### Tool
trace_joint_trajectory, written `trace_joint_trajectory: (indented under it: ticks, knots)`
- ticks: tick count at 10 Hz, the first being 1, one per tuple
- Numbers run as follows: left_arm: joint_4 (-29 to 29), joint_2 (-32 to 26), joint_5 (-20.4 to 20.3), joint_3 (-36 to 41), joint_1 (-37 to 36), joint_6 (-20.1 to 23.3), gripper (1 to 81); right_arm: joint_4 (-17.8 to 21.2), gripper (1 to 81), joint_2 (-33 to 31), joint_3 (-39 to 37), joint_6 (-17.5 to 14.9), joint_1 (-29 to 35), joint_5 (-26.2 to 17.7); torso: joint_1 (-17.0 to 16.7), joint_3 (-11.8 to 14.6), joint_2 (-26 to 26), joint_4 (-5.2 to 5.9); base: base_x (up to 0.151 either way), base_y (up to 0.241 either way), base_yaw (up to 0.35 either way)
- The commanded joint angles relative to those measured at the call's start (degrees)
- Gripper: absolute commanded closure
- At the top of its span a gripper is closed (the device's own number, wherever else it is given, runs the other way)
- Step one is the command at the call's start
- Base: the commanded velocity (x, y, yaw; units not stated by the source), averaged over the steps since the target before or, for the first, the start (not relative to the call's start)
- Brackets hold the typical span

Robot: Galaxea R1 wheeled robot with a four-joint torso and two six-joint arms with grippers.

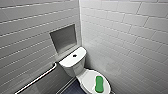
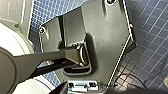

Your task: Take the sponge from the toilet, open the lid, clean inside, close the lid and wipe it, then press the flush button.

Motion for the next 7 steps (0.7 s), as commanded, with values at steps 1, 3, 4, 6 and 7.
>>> trace_joint_trajectory:
  ticks: [1, 3, 4, 6, 7]
  knots:
    - [-0.4, -0.3, 4.4, 0.0, -0.1, 0.4, 1.0, -0.2, 1.0, -7.8, 5.4, 6.9, 7.5, -0.5, 3.5, 0.1, -5.5, 0.0, 0.0, 0.0, 0.0]
    - [-0.5, -0.2, 4.4, 0.0, 0.5, 0.4, 1.0, -0.4, 1.0, -10.1, 7.3, 7.2, 13.1, -1.2, 5.7, -0.8, -8.9, 0.0, 0.0, 0.0, 0.0]
    - [-0.5, -0.1, 4.5, 0.0, 1.3, 0.3, 1.0, -0.4, 1.0, -10.2, 7.3, 7.2, 16.2, -2.2, 7.0, -1.0, -10.9, 0.0, 0.0, 0.0, 0.0]
    - [-0.6, -0.1, 4.4, 0.0, 3.3, 0.3, 1.0, -0.3, 1.0, -10.0, 7.3, 7.2, 22.0, -6.1, 9.7, -1.0, -15.2, 0.0, 0.0, 0.0, 0.0]
    - [-0.6, -0.2, 4.1, 0.0, 4.2, 0.3, 1.0, -0.3, 1.0, -10.0, 7.9, 7.2, 24.4, -7.5, 11.0, -4.3, -17.4, 0.0, 0.0, 0.0, 0.0]
